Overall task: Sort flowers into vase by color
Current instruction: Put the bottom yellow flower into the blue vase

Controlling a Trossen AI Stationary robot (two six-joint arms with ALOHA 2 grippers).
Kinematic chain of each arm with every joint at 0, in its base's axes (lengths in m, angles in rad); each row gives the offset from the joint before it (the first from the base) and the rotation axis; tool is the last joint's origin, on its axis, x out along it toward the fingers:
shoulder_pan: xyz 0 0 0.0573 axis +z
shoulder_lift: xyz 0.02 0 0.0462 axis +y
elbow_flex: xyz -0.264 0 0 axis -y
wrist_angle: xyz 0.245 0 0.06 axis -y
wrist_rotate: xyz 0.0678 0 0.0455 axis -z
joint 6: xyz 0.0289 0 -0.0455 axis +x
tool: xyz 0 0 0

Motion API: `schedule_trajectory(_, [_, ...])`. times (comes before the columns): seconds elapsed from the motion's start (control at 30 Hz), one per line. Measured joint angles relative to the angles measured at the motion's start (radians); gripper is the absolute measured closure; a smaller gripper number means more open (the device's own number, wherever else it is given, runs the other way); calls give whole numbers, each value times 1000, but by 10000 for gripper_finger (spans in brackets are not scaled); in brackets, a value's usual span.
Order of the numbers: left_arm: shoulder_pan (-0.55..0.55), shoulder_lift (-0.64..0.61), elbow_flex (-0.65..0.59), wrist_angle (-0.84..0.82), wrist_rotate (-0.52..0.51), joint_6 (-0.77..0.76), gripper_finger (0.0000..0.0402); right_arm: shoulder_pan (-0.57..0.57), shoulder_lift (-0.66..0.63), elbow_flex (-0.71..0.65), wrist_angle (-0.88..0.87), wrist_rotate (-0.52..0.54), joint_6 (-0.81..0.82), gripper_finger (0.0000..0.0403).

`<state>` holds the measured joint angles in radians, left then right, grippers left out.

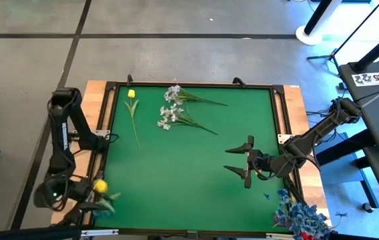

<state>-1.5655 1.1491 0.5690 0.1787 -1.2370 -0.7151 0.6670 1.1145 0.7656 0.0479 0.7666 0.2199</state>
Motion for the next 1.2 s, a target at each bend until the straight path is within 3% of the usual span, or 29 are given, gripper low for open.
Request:
schedule_trajectory(0.17, [104, -68, 3, -170, 178, -113, 276, 0, 0, 0, -9, -4, 6, 134])
schedule_trajectory(0.4, [152, -263, 6, -307, 288, -125, 276, 0, 0, 0, -35, -19, 30, 134])
schedule_trajectory(0.57, [156, -371, 6, -375, 377, -300, 276, 0, 0, 0, -70, -19, 73, 134])
schedule_trajectory(0.77, [151, -387, 6, -378, 409, -391, 276, 0, 0, 0, -103, -14, 89, 134])
schedule_trajectory(0.93, [140, -387, 6, -380, 519, -494, 276, 0, 0, 0, -108, 38, 74, 134])
schedule_trajectory(1.03, [139, -393, 6, -381, 585, -589, 276, 0, 0, 0, -90, 64, 31, 134])
schedule_trajectory(1.2, [140, -436, 6, -381, 588, -611, 276, -46, 0, 0, -2, 94, -110, 134])
